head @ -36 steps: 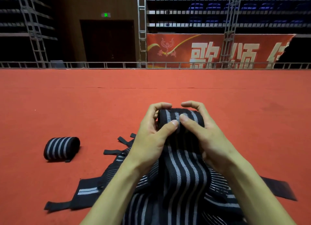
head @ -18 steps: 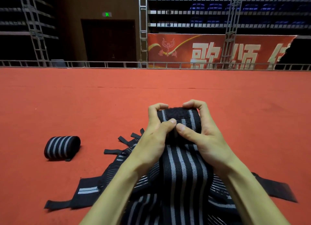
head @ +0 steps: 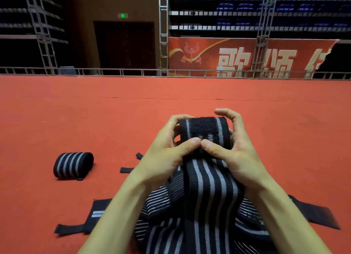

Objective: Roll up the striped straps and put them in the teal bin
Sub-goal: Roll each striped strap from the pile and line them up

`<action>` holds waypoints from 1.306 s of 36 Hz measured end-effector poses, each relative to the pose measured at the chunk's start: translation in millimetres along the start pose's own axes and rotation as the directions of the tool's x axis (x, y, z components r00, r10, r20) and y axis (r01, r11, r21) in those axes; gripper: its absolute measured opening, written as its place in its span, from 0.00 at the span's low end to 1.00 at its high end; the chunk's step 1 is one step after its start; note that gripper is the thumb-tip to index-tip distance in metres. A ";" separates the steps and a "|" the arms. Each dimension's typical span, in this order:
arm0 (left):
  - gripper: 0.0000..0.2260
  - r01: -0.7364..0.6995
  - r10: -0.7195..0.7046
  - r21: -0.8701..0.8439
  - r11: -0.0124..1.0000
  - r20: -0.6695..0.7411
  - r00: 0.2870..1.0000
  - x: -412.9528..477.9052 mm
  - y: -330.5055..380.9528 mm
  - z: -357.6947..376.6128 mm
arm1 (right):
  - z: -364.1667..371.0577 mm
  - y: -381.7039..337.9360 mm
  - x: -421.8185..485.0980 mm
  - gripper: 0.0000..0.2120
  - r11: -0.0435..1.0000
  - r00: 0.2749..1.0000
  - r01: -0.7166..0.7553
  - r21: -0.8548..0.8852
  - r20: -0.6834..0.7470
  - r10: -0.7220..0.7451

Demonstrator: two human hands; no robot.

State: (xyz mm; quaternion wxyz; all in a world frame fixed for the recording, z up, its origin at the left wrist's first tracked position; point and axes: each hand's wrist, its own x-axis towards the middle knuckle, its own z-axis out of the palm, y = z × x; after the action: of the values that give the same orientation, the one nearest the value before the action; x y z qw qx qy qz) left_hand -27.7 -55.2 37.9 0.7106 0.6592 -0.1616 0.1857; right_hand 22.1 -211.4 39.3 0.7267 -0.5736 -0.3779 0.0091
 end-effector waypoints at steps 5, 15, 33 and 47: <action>0.20 -0.174 0.179 0.233 0.957 -0.001 0.984 -0.8 5.3 1.9 | -5.4 -5.9 -1.2 0.28 0.990 0.992 -0.126 0.065 0.033 0.124; 0.26 -0.336 0.333 0.325 0.884 0.067 0.941 -0.1 4.8 4.4 | 4.9 -12.8 -1.0 0.21 0.951 0.982 -0.184 0.247 0.017 0.186; 0.18 0.008 -0.004 0.059 0.998 -0.070 0.998 -0.6 1.2 16.0 | 0.3 -5.5 -0.4 0.22 0.968 0.998 -0.057 0.245 0.046 0.048; 0.25 -0.071 0.073 0.057 0.996 -0.026 0.997 -1.9 2.5 13.3 | -6.8 -3.4 0.3 0.16 1.000 0.998 0.002 -0.024 0.068 0.000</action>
State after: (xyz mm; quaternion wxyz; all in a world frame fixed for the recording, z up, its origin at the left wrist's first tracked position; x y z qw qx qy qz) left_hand -30.4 -68.4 40.3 0.6866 0.6701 -0.1701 0.2249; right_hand 24.7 -218.1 41.9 0.7064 -0.5815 -0.4029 0.0236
